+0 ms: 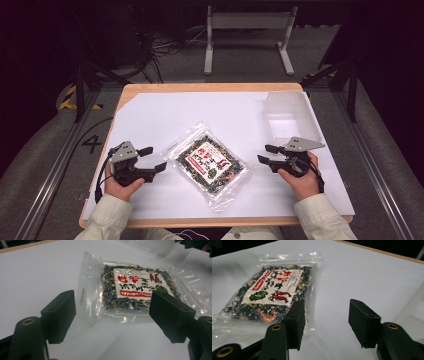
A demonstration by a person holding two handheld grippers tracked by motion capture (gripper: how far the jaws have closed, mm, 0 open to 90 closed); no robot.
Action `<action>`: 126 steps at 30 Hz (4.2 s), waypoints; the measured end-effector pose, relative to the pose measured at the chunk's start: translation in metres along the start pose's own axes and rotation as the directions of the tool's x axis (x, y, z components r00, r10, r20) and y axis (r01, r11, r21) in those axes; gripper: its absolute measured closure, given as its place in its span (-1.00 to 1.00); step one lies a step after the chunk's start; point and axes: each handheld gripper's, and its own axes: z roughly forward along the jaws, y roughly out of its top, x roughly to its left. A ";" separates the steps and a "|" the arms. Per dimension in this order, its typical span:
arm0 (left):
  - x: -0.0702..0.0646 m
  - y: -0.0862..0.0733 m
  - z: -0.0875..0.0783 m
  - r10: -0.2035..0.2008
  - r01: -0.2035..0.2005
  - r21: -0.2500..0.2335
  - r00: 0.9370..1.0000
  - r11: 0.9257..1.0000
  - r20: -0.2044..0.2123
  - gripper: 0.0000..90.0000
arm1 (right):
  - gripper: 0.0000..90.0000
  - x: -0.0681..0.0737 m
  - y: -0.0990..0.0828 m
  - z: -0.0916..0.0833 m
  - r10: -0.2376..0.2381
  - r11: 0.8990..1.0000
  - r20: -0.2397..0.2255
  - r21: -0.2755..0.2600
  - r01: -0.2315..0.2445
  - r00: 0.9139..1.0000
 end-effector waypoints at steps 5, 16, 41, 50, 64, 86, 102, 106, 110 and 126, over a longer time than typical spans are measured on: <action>0.005 0.009 -0.002 -0.043 0.044 -0.028 0.999 0.999 0.020 -0.53 | -0.01 -0.001 0.000 0.001 0.000 1.000 -0.002 -0.003 0.000 1.000; 0.013 0.025 0.001 -0.046 0.047 -0.042 0.999 0.998 0.027 -0.60 | -0.06 0.001 0.000 0.003 -0.013 1.000 -0.015 0.006 0.013 1.000; 0.041 0.021 0.051 -0.111 0.109 0.132 0.994 0.985 0.006 -0.29 | -0.10 0.003 -0.008 0.001 -0.016 1.000 -0.016 0.023 0.016 1.000; 0.042 0.015 0.066 -0.144 0.133 0.195 0.988 0.972 0.047 -0.17 | -0.11 0.003 -0.010 -0.001 -0.017 0.999 -0.010 0.030 0.018 1.000; 0.050 0.006 0.074 -0.228 0.197 0.252 0.969 0.947 0.099 -0.06 | -0.14 0.004 -0.011 -0.001 -0.020 0.999 -0.010 0.032 0.020 1.000; 0.047 0.003 0.077 -0.205 0.157 0.311 0.970 0.937 0.128 0.47 | -0.16 0.005 -0.011 0.001 -0.027 0.999 -0.007 0.031 0.027 1.000; 0.039 0.005 0.073 -0.213 0.175 0.279 0.971 0.944 0.110 0.99 | -0.16 0.005 -0.009 -0.002 -0.032 0.999 -0.006 0.023 0.032 0.999; 0.037 0.014 0.064 -0.217 0.186 0.221 0.968 0.957 0.126 0.99 | -0.11 0.005 -0.007 -0.003 -0.030 0.999 -0.012 0.021 0.031 0.999; 0.031 0.026 0.053 -0.198 0.175 0.156 0.969 0.972 0.145 0.99 | 0.00 0.008 0.002 -0.008 -0.040 0.999 -0.029 0.014 0.040 0.999; 0.000 0.074 0.019 -0.055 0.057 -0.005 0.977 0.998 0.205 1.00 | 0.10 0.014 0.039 -0.014 -0.054 0.997 -0.086 -0.050 0.050 0.995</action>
